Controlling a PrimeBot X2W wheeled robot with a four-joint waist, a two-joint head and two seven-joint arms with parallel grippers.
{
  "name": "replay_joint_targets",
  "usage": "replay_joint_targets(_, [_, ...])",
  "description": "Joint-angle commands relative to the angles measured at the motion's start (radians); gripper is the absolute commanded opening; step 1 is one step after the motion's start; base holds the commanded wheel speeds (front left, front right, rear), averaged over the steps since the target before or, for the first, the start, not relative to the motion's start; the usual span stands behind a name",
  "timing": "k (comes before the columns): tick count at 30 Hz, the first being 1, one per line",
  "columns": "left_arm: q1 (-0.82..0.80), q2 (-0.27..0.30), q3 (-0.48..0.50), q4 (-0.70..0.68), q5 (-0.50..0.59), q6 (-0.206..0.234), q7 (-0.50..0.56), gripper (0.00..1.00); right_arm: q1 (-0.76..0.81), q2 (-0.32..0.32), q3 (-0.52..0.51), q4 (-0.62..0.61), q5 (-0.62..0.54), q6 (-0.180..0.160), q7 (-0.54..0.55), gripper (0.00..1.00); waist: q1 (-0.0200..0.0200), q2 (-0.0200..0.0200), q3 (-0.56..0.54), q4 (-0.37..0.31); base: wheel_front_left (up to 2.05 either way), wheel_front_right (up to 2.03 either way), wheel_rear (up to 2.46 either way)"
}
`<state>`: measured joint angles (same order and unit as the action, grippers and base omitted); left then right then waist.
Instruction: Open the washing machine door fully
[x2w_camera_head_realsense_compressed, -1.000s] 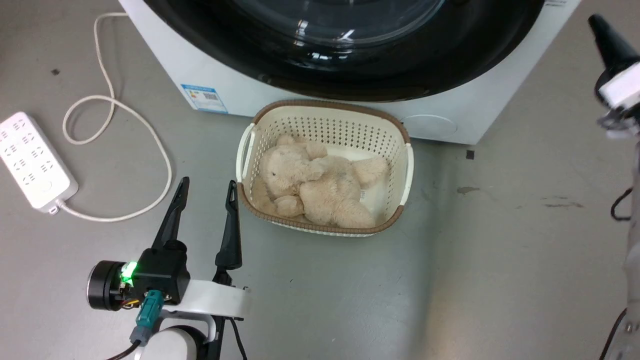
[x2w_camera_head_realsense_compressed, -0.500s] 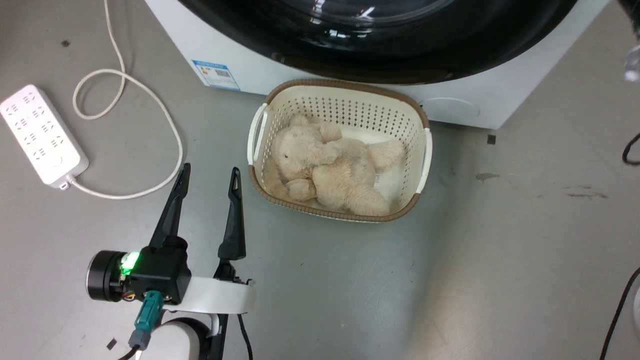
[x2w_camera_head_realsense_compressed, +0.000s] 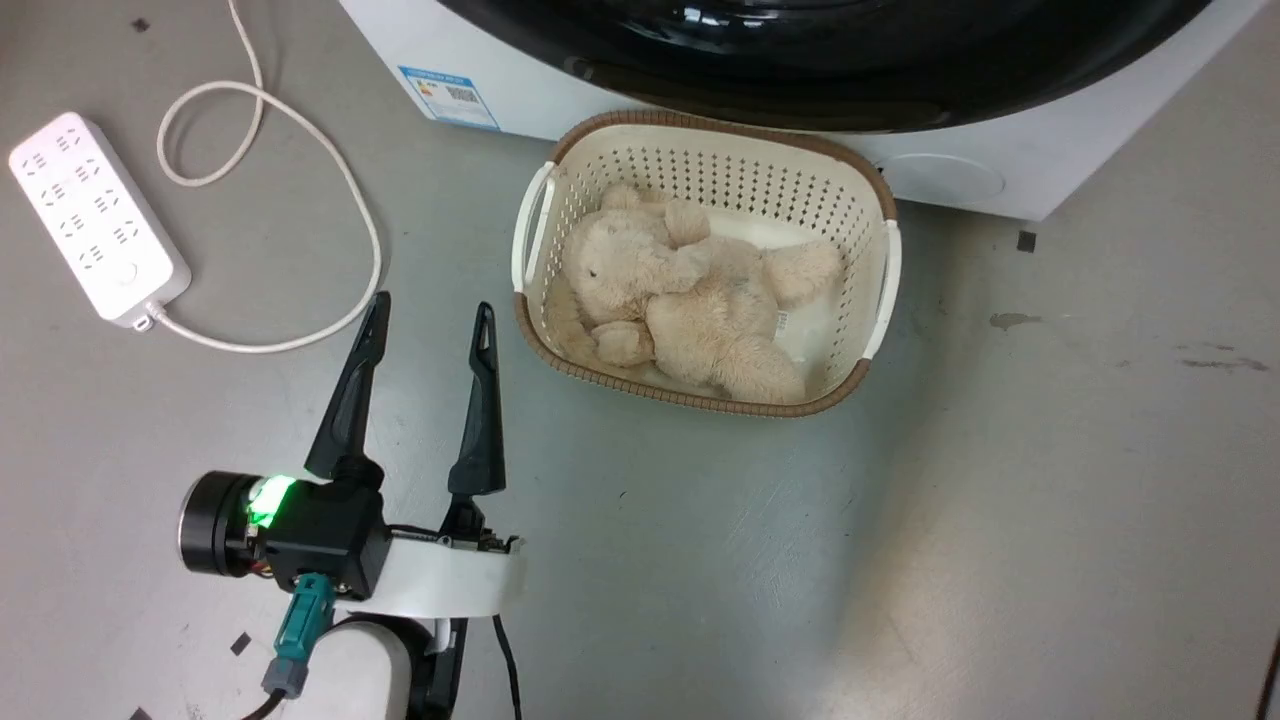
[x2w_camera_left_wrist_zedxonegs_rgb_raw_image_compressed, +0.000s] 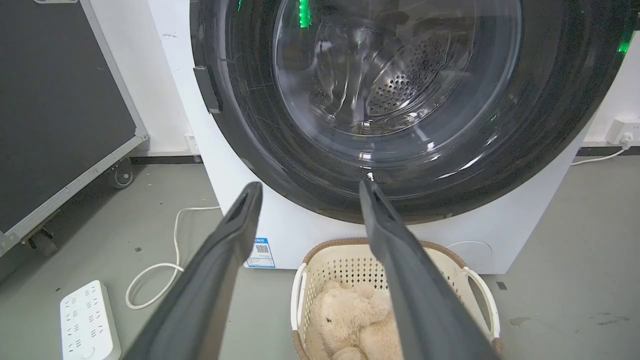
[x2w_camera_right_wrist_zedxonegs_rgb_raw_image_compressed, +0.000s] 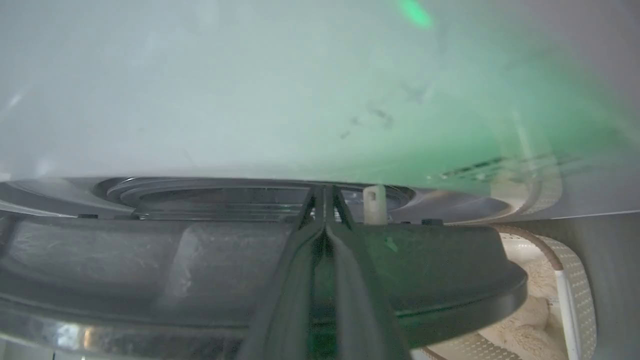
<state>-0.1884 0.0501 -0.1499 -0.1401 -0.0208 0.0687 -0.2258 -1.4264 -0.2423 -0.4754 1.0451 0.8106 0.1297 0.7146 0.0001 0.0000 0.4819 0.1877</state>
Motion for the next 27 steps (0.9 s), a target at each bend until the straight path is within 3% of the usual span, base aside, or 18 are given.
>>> replay_joint_targets(1, [-0.016,0.000,-0.004,-0.007,-0.005,0.006,-0.009,1.00,-0.026,0.007,-0.003,0.028,0.016,0.001,0.021,0.00,-0.0001,0.0000,0.004,0.002,0.00,0.00,0.00])
replay_joint_targets(14, [-0.010,0.008,-0.023,0.014,0.002,0.010,-0.036,1.00,0.055,0.038,-0.012,0.065,0.093,0.001,0.206,0.00,-0.0001,0.0000,-0.058,-0.019,0.00,0.00,0.00])
replay_joint_targets(21, [0.030,0.012,-0.016,0.034,-0.007,0.003,-0.036,1.00,0.235,0.132,0.026,-0.046,0.102,0.001,0.306,0.00,-0.0001,0.0000,-0.143,-0.043,0.00,0.00,0.00])
replay_joint_targets(27, [0.064,0.017,-0.025,0.102,-0.028,-0.035,-0.036,1.00,0.397,0.188,0.076,-0.179,0.137,0.001,0.404,0.00,-0.0001,0.0000,-0.201,-0.058,0.00,0.00,0.00])
